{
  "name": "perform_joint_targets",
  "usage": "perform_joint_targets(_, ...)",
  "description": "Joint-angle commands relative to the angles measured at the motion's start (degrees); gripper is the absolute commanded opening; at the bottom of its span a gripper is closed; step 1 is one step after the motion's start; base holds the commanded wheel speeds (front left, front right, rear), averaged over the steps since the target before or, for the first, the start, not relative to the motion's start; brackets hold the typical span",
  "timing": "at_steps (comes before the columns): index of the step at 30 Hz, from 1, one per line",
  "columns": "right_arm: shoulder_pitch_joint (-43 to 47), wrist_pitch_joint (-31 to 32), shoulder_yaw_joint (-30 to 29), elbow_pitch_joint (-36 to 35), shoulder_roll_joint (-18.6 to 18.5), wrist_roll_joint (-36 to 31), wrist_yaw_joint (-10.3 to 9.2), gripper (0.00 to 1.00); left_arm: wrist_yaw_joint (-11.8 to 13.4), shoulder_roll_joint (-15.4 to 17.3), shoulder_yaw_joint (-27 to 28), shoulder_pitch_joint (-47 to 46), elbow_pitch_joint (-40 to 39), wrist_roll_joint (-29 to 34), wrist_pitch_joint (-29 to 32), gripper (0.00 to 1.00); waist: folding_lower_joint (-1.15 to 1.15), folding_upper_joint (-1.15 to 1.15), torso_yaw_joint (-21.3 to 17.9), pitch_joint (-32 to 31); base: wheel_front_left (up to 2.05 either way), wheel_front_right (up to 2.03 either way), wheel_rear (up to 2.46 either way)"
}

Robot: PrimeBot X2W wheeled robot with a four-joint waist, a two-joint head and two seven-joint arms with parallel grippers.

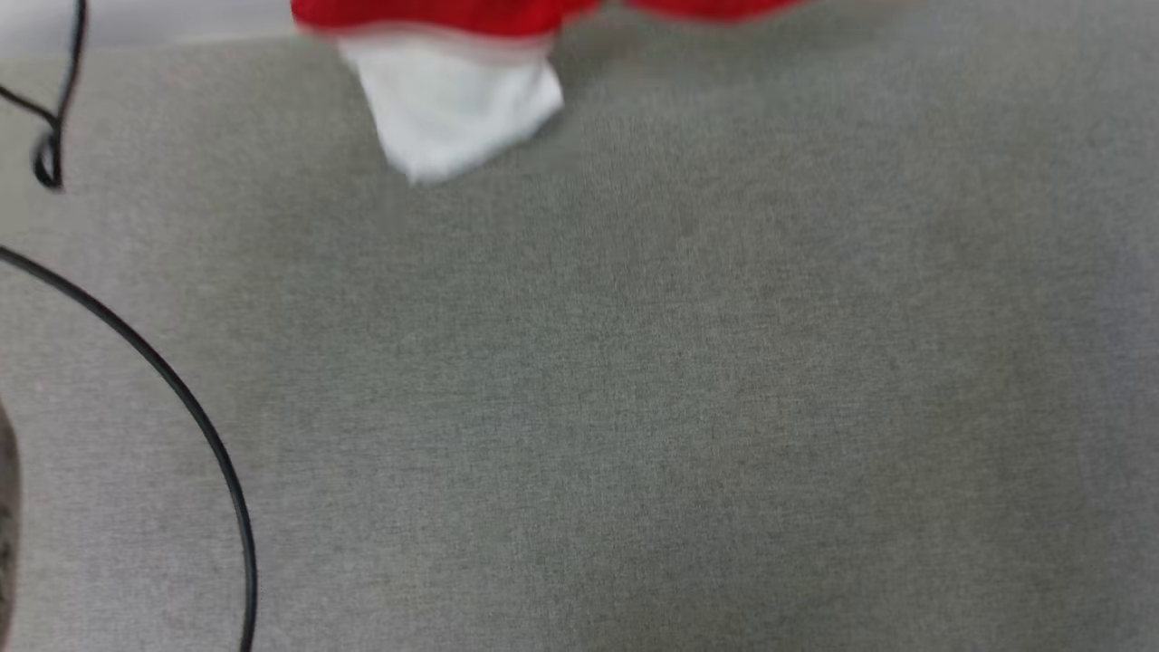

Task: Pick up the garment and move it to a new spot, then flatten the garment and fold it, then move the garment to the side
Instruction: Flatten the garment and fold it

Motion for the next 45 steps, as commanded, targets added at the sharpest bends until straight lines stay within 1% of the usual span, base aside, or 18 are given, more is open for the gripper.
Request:
perform_joint_targets(1, -3.44, -0.84, -0.63, 0.45, 0.24, -0.95, -0.04, 0.0, -0.23, 0.82, -0.02, -3.88, 1.11, 0.6, -0.46, 0.0, -0.01, 0.0, -0.46, 4.17, 0.0, 0.0, 0.0)
perform_joint_targets(3, -6.52, -0.86, -1.16, 0.89, 0.07, -1.68, -0.05, 0.0, -0.37, 1.25, -0.12, -7.54, 1.94, 0.91, -0.31, 0.0, -0.01, 0.0, -0.43, 6.73, 0.0, 0.0, 0.0)
perform_joint_targets(4, -6.52, -0.86, -1.16, 0.89, 0.07, -1.68, -0.05, 0.0, -0.37, 1.25, -0.12, -7.54, 1.94, 0.91, -0.31, 0.0, -0.01, 0.0, -0.43, 6.73, 0.0, 0.0, 0.0)
perform_joint_targets(7, -10.32, -1.63, -1.66, 1.5, 0.46, -2.9, -0.05, 0.0, -0.64, 1.68, -0.26, -11.44, 3.52, 1.14, -0.37, 0.0, -0.01, 0.0, -0.36, 10.37, 0.0, 0.0, 0.0)
perform_joint_targets(12, -13.82, -3.27, -1.48, 3.45, 1.83, -3.99, -0.05, 0.0, -1.07, 1.73, -0.46, -14.58, 7.12, 0.68, -1.77, 0.0, -0.01, 0.0, -0.08, 14.6, 0.0, 0.0, 0.0)
perform_joint_targets(17, -14.05, -4.55, -0.49, 6.56, 2.97, -3.85, -0.05, 0.0, -1.88, 0.77, -0.91, -13.44, 11.01, -0.8, -3.6, 0.0, -0.01, 0.0, 0.7, 17.17, 0.0, 0.0, 0.0)
perform_joint_targets(22, -10.46, -5.55, 1.38, 9.92, 3.78, -2.55, -0.04, 0.0, -2.38, 0.03, -1.92, -9.12, 13.62, -2.11, -5.18, 0.0, -0.01, 0.0, 1.39, 16.53, 0.0, 0.0, 0.0)
perform_joint_targets(26, -4.91, -5.99, 4.73, 11.24, 3.54, -0.87, -0.04, 0.0, -2.53, -0.8, -2.69, -2.0, 14.11, -3.69, -5.67, 0.0, -0.01, 0.0, 2.18, 13.74, 0.0, 0.0, 0.0)
perform_joint_targets(30, 3.0, -6.91, 8.35, 10.52, 2.55, 1.98, -0.04, 0.0, -2.56, -0.76, -3.38, 7.78, 11.21, -6.12, -5.88, 0.0, -0.01, 0.0, 2.43, 9.54, 0.0, 0.0, 0.0)
perform_joint_targets(36, 18.17, -9.02, 12.9, 7.72, 1.06, 7.02, -0.05, 0.0, -2.48, -0.18, 0.65, 27.43, 4.4, -8.77, -5.91, 0.0, -0.01, 0.0, 2.13, 1.56, 0.0, 0.0, 0.0)
perform_joint_targets(39, 25.53, -9.65, 14.37, 5.89, -0.32, 9.43, -0.06, 0.0, -1.31, -0.89, 2.45, 37.5, 0.25, -8.68, -5.92, 0.0, -0.01, 0.0, 2.09, -2.03, 0.0, 0.0, 0.0)
perform_joint_targets(45, 39.67, -11.07, 15.35, 1.82, -2.26, 13.43, -0.07, 0.0, 2.3, -1.51, 4.92, 56.1, -8.65, -8.78, -5.91, 0.0, -0.01, 0.0, 2.17, -9.07, 0.0, 0.0, 0.0)
